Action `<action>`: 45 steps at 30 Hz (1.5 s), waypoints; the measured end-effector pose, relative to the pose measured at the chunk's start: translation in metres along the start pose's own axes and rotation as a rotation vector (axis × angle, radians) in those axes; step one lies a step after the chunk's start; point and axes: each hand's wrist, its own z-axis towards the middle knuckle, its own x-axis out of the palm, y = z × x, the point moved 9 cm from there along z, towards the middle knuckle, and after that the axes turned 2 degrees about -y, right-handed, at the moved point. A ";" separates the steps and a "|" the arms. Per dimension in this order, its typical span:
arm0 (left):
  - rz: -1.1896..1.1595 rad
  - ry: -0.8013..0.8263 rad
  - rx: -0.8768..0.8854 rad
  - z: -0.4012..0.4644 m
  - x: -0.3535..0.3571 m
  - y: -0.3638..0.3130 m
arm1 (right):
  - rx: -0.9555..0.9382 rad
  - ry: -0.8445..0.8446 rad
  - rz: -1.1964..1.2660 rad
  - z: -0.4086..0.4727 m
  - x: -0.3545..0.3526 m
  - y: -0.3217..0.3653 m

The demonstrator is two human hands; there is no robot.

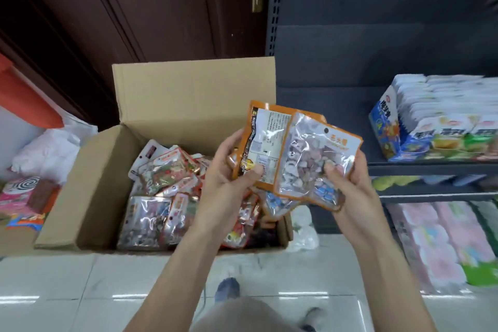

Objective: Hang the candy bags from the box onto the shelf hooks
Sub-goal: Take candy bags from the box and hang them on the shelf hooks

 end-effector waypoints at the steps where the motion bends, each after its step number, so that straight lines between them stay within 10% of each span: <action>1: 0.040 0.010 0.019 -0.007 0.021 0.010 | -0.010 0.001 -0.004 -0.006 -0.020 0.007; 6: 0.386 0.008 0.257 -0.038 0.117 0.044 | -0.083 -0.152 -0.048 -0.040 -0.131 0.045; 14: 0.882 0.554 0.510 -0.066 0.268 0.087 | -0.099 -0.258 0.009 -0.071 -0.261 0.107; 26: 1.173 0.524 1.342 0.004 0.391 0.080 | -0.190 -0.235 0.032 -0.010 -0.342 0.194; 32: 0.736 0.074 0.826 0.076 0.386 0.041 | -0.358 -0.392 -0.002 0.013 -0.385 0.252; 36: 0.387 0.129 0.352 0.107 0.406 0.068 | -0.381 -0.358 -0.085 0.026 -0.382 0.270; 45: 0.288 0.086 0.328 0.117 0.436 0.067 | -0.444 -0.280 -0.285 0.040 -0.380 0.301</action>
